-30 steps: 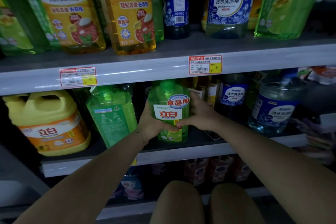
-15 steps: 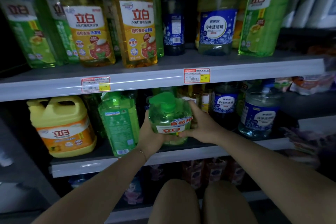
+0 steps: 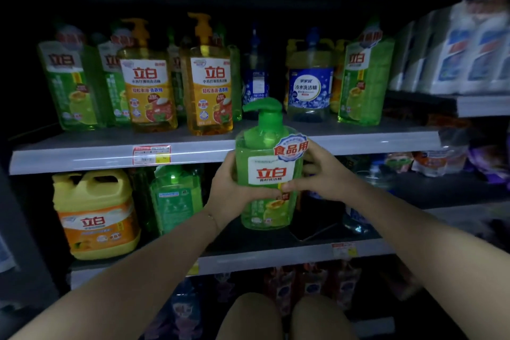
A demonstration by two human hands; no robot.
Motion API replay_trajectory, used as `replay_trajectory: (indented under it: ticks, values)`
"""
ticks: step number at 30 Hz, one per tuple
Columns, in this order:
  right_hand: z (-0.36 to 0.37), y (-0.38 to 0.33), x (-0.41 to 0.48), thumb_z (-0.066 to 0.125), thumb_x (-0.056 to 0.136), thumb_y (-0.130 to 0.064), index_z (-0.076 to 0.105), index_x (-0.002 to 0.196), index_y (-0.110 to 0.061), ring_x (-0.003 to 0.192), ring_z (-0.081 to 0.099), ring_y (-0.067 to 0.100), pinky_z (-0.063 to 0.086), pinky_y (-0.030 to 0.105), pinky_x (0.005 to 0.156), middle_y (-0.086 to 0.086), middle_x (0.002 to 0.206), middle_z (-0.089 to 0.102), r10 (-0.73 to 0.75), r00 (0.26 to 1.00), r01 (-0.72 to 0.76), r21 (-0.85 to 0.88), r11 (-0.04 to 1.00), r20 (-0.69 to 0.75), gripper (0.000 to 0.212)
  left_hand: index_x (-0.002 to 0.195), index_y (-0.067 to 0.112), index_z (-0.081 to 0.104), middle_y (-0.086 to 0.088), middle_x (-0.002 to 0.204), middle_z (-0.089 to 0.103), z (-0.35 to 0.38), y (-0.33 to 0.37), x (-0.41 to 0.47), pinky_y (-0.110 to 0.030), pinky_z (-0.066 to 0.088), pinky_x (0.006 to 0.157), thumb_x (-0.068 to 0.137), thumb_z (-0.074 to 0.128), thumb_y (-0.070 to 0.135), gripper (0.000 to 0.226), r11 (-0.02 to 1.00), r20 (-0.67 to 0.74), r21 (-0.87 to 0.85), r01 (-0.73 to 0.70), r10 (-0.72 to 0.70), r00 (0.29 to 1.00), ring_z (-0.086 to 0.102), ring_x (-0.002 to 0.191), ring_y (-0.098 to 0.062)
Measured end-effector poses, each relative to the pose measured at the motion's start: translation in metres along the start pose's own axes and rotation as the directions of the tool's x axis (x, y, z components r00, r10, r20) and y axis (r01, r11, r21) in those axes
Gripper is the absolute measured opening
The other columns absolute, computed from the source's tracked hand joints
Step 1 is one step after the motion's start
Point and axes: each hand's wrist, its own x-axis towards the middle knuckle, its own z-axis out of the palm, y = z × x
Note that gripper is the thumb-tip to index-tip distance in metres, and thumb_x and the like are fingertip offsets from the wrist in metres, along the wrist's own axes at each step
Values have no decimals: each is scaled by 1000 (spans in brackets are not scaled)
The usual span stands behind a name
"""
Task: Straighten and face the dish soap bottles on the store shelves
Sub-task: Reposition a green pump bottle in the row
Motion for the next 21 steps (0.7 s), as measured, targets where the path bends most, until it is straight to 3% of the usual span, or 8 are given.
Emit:
replay_trajectory:
  ticks: [4, 9, 12, 14, 19, 21]
  values:
    - [-22, -23, 6, 83, 69, -7, 46, 135, -27, 117, 53, -1, 52, 30, 94, -8, 133, 55, -38, 998, 37, -7, 999, -50, 79, 119, 22, 58, 2, 109, 73, 8, 31, 13, -47, 57, 85, 42, 96, 14, 86, 1000, -19, -3, -18, 18, 1000, 68, 104, -19]
    - [-45, -51, 16, 81, 70, -11, 42, 139, -22, 119, 54, 11, 49, 34, 98, -1, 141, 49, -72, 993, 67, -63, 996, -90, 80, 119, 28, 57, 9, 110, 72, 14, 65, 32, -42, 56, 89, 41, 97, 26, 88, 997, -31, 24, -75, 76, 997, 67, 105, -12]
    - [-53, -65, 27, 79, 73, -13, 40, 142, -20, 117, 54, 9, 51, 30, 93, -2, 141, 49, -78, 992, 71, -77, 995, -100, 79, 120, 28, 57, 10, 111, 71, 13, 81, 43, -41, 56, 91, 43, 97, 27, 87, 995, -53, 33, -89, 91, 994, 66, 105, -11]
    - [-57, -71, 34, 80, 72, -16, 38, 144, -17, 126, 49, 14, 49, 41, 99, -1, 142, 49, -91, 988, 81, -89, 993, -121, 83, 121, 26, 57, 9, 112, 71, 12, 90, 49, -41, 56, 90, 41, 97, 33, 90, 994, -73, 42, -98, 100, 992, 66, 105, -11]
    - [-51, -91, 49, 79, 73, -11, 52, 134, -19, 126, 49, 11, 48, 44, 99, -6, 130, 59, -169, 976, 164, -47, 985, -140, 67, 122, 18, 57, 9, 107, 71, -2, 114, 57, -17, 56, 70, 53, 93, 13, 78, 991, -109, 40, -125, 129, 986, 67, 95, -2]
    - [-44, -100, 56, 79, 74, -11, 55, 130, -22, 123, 52, 11, 51, 45, 94, -6, 126, 63, -188, 973, 188, -9, 982, -134, 62, 121, 18, 57, 10, 105, 71, -12, 123, 59, -14, 54, 65, 54, 92, 10, 75, 990, -127, 43, -131, 135, 983, 68, 92, 0]
